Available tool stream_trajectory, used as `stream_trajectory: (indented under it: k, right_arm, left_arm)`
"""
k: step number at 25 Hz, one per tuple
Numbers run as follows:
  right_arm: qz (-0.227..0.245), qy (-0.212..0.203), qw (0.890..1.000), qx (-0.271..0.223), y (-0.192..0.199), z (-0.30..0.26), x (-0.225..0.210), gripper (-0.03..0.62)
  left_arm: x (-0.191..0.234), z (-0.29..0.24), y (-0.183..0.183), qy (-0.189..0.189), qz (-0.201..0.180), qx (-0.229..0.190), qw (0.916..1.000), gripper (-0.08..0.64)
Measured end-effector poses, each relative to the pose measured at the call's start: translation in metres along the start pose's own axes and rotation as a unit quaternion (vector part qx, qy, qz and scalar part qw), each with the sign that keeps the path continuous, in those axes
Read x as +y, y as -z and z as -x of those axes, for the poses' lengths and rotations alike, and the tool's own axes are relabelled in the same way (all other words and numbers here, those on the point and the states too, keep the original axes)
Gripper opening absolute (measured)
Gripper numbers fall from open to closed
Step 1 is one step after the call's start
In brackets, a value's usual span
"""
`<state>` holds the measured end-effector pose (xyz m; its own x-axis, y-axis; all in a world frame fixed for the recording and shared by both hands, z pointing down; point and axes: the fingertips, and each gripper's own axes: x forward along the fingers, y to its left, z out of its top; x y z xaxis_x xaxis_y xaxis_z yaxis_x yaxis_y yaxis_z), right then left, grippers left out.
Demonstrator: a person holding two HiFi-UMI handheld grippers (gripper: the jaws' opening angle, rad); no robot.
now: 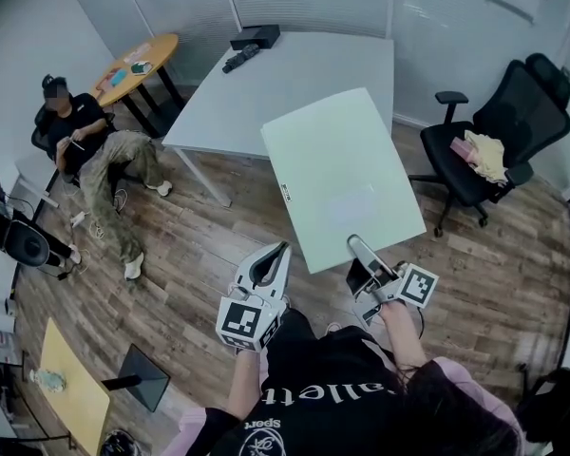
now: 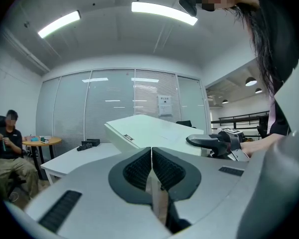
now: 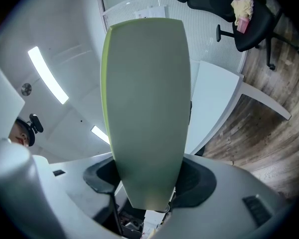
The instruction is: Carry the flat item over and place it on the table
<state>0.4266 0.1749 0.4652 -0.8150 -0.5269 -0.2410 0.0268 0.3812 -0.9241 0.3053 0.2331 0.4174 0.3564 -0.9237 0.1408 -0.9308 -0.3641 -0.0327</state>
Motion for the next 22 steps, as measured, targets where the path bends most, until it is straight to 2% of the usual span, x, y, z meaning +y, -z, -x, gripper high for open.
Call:
stream_trajectory:
  k: [5,12,22]
  right_arm:
    - [0.003,0.005,1.0,0.0,-0.002,-0.006,-0.007,0.291]
    - [0.002,0.016,1.0,-0.003,-0.002,-0.039,-0.021,0.291]
    - [-0.028,0.034,0.998,-0.035,0.006,-0.131,-0.037,0.291]
  left_arm:
    - [0.011,-0.005,0.003,-0.002,0.005,0.0,1.0,0.028]
    - [0.049,-0.015,0.005,0.004,0.01,-0.004,0.9999,0.028]
    - [0.149,-0.027,-0.009,0.027,0.001,-0.011,0.9996,0.028]
